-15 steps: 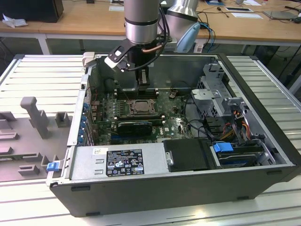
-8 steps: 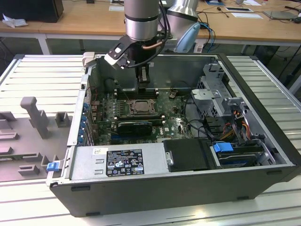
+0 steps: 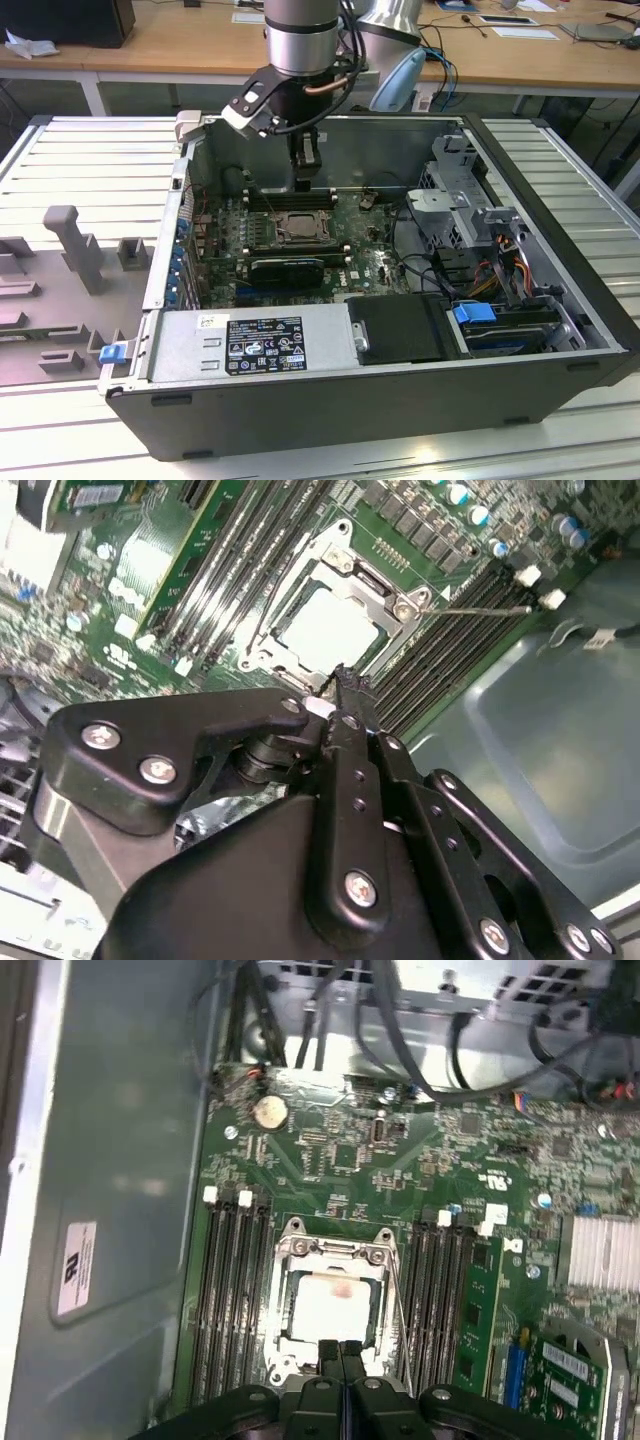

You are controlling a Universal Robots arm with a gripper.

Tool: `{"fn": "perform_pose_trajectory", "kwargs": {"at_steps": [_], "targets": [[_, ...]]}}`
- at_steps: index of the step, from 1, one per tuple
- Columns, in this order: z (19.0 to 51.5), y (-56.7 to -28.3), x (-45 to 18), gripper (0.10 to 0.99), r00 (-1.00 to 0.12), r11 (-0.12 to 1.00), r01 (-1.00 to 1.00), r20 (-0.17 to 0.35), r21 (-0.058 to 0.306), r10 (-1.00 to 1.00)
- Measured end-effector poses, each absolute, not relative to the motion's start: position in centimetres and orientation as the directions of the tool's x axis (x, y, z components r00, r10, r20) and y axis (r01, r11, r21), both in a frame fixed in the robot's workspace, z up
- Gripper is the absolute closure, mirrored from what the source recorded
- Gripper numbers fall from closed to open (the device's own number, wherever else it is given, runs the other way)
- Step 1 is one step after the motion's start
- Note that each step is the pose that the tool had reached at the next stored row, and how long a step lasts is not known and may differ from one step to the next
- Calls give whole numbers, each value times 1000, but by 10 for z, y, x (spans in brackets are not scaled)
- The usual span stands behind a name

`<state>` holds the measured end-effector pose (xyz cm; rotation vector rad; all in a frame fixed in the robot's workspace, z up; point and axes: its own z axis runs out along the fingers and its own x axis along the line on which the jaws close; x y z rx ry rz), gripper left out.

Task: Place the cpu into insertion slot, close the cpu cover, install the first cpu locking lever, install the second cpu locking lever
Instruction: 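Install the first cpu locking lever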

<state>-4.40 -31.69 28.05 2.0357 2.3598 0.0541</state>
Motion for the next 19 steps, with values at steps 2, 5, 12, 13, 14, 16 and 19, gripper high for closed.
{"fn": "perform_pose_trajectory", "kwargs": {"at_steps": [2,5,12,13,14,16,19], "targets": [[280,-317,-44,980,-202,201,979,4,42,979],[280,-317,-44,980,-234,234,971,4,42,972],[280,-317,-45,980,-311,311,950,4,42,950],[280,-317,-46,980,-321,320,946,4,42,947],[280,-317,-46,980,-331,331,943,4,42,944],[280,-317,-46,980,-346,346,937,4,42,938],[280,-317,-46,980,-373,372,927,4,42,928]]}}
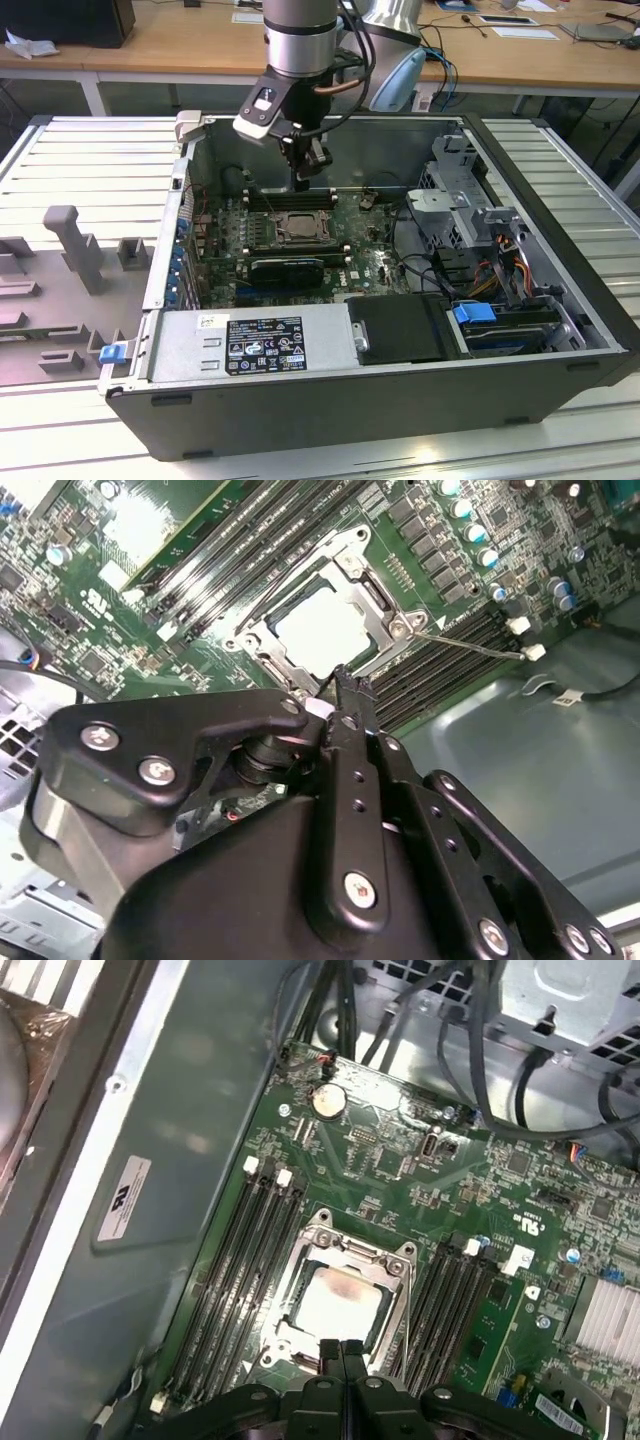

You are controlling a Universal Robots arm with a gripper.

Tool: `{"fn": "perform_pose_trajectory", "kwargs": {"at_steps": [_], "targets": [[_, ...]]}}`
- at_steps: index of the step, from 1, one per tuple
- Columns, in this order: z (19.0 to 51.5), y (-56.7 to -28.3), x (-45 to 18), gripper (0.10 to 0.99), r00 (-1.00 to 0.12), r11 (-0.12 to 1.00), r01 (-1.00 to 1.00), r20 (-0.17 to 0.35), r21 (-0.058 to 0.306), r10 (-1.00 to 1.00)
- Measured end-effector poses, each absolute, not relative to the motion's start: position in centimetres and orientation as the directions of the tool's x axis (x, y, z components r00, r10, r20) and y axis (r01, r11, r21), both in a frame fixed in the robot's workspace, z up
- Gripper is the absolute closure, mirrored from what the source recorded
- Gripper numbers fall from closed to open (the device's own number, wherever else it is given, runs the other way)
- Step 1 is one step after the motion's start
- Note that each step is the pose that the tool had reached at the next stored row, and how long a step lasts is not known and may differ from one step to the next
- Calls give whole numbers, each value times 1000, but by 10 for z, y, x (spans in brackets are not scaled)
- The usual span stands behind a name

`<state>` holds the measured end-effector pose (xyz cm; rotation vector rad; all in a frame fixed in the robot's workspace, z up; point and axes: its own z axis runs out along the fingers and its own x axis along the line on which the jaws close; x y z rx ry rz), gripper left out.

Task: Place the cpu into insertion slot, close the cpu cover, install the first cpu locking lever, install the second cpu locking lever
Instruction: 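Install the first cpu locking lever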

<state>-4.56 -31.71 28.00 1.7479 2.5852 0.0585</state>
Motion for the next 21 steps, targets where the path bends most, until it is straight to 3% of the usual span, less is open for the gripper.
{"fn": "perform_pose_trajectory", "kwargs": {"at_steps": [21], "targets": [[280,-317,-46,980,-554,554,832,4,42,832]]}}
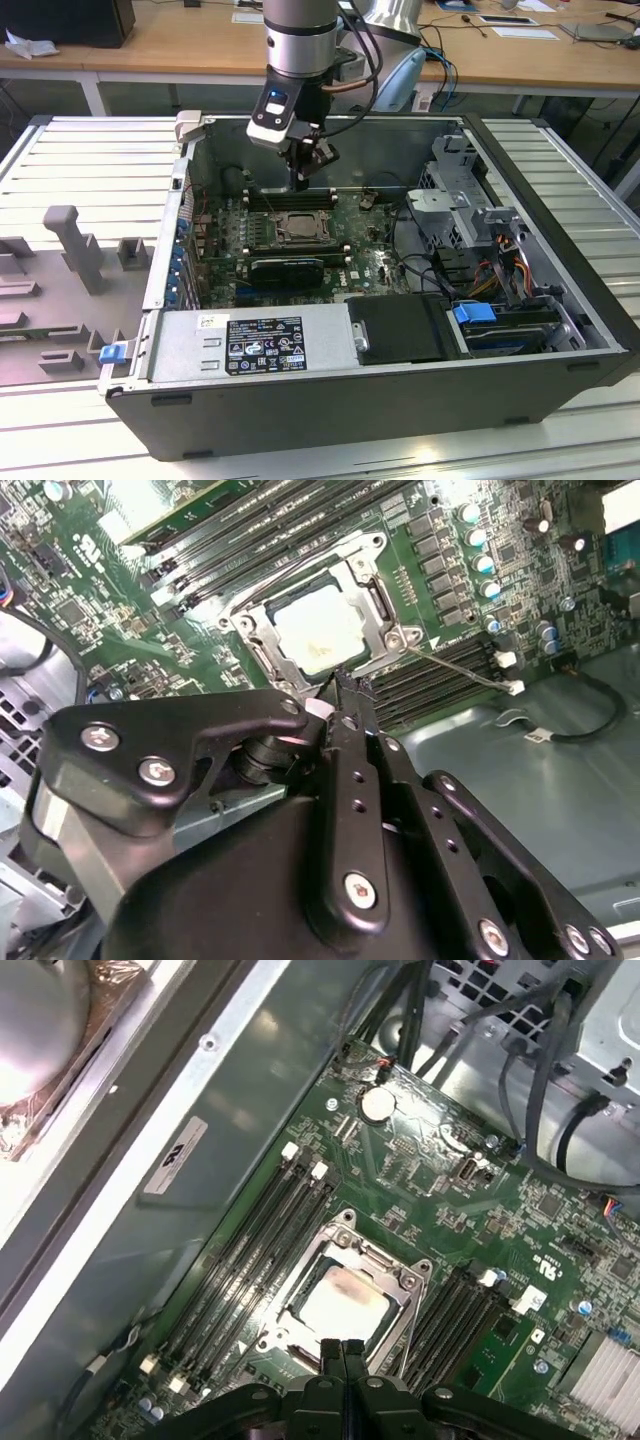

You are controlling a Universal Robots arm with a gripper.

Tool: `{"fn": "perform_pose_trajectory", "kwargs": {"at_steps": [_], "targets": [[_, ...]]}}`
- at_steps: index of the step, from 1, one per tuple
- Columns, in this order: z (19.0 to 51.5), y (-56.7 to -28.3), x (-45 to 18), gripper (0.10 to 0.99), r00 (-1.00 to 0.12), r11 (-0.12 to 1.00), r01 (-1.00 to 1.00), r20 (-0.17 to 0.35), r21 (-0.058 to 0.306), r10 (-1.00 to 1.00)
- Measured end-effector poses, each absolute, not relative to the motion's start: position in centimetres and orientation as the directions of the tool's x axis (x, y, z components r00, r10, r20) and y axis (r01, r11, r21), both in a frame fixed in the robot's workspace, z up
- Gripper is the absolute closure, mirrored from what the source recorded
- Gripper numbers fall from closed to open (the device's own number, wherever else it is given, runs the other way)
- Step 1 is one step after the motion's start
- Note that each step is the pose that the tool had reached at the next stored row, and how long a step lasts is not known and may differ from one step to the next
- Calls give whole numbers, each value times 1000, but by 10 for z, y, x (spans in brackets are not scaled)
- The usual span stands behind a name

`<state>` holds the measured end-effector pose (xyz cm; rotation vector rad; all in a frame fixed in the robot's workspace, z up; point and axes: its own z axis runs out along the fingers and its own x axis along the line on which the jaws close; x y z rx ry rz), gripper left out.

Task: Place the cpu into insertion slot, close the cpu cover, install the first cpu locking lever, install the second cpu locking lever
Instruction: 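Install the first cpu locking lever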

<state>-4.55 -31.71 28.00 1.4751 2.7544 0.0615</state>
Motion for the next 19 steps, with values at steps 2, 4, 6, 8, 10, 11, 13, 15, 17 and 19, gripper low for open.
{"fn": "perform_pose_trajectory", "kwargs": {"at_steps": [2,4,6,8,10,11,13,15,17,19], "targets": [[280,-317,-46,980,-567,567,823,4,42,823],[280,-317,-46,980,-590,589,807,4,42,807],[280,-317,-46,980,-611,610,791,4,42,792],[280,-317,-46,980,-624,623,781,4,42,782],[280,-317,-46,980,-644,644,764,4,42,765],[280,-317,-46,980,-655,654,755,4,42,756],[280,-317,-46,980,-666,666,745,4,42,746],[280,-317,-46,980,-685,684,728,4,42,728],[280,-317,-46,980,-699,699,714,4,42,715],[280,-317,-46,980,-711,710,703,4,42,703]]}}
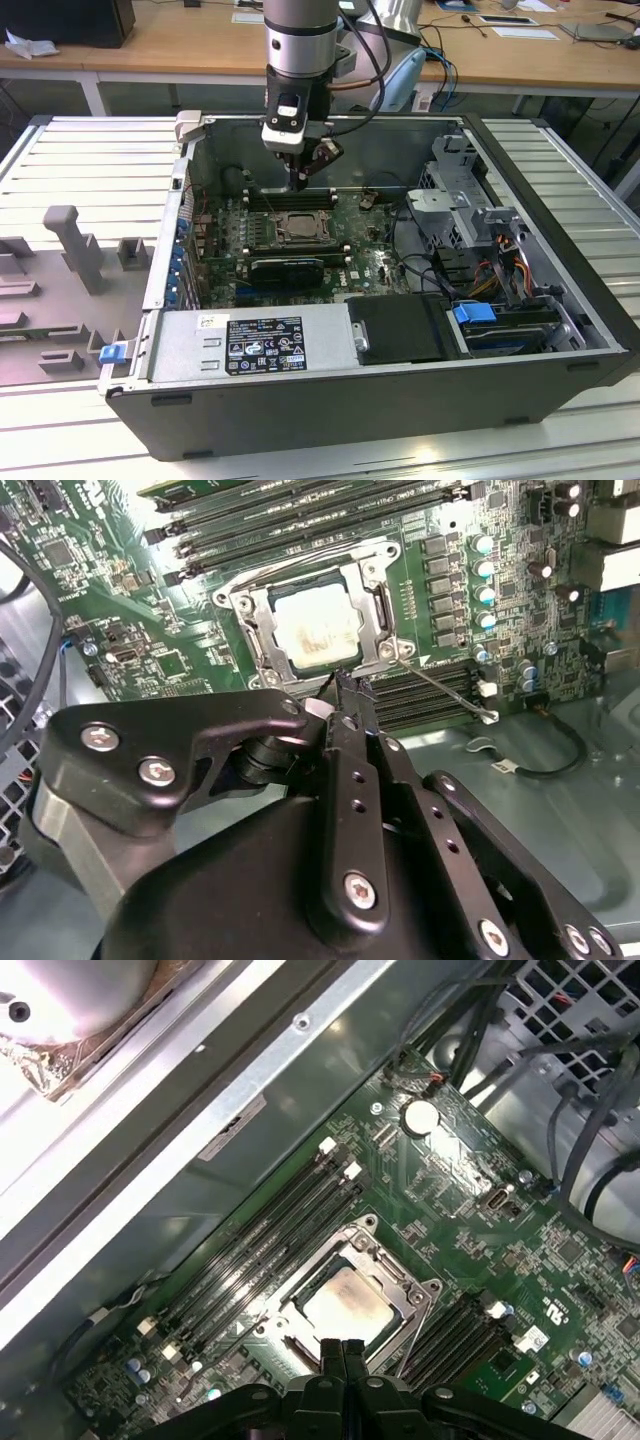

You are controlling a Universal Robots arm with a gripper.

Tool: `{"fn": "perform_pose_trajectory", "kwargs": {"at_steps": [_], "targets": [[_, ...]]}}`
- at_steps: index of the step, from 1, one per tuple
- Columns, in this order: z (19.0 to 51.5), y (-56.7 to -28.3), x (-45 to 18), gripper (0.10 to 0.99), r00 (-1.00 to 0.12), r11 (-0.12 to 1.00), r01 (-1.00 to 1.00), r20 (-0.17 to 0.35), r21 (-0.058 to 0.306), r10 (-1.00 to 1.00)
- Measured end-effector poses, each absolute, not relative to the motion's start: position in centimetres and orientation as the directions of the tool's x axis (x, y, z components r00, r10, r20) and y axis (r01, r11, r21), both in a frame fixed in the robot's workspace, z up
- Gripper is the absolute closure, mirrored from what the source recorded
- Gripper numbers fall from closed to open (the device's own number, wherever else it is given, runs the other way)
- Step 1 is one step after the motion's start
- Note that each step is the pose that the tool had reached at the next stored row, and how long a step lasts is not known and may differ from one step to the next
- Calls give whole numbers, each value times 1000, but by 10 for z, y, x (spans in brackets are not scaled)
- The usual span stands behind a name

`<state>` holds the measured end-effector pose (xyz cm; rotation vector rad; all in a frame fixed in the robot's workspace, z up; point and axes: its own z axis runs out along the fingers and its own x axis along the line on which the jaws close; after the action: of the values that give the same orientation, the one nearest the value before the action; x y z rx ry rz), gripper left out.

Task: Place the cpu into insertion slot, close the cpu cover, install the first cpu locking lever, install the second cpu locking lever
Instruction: 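Install the first cpu locking lever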

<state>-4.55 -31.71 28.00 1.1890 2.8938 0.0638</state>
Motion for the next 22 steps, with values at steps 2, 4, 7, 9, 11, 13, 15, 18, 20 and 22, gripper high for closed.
{"fn": "perform_pose_trajectory", "kwargs": {"at_steps": [2,4,7,9,11,13,15,18,20,22], "targets": [[280,-317,-46,980,-722,721,692,4,42,692],[280,-317,-46,980,-735,735,677,4,42,678],[280,-317,-46,980,-761,760,648,4,42,649],[280,-317,-46,980,-772,771,635,4,42,635],[280,-317,-46,980,-780,779,625,4,42,625],[280,-317,-46,980,-788,787,615,4,42,616],[280,-317,-46,980,-803,802,596,4,42,596],[280,-317,-46,980,-820,819,572,4,42,573],[280,-317,-46,980,-824,823,567,4,42,567],[280,-317,-46,980,-834,833,551,4,42,552]]}}
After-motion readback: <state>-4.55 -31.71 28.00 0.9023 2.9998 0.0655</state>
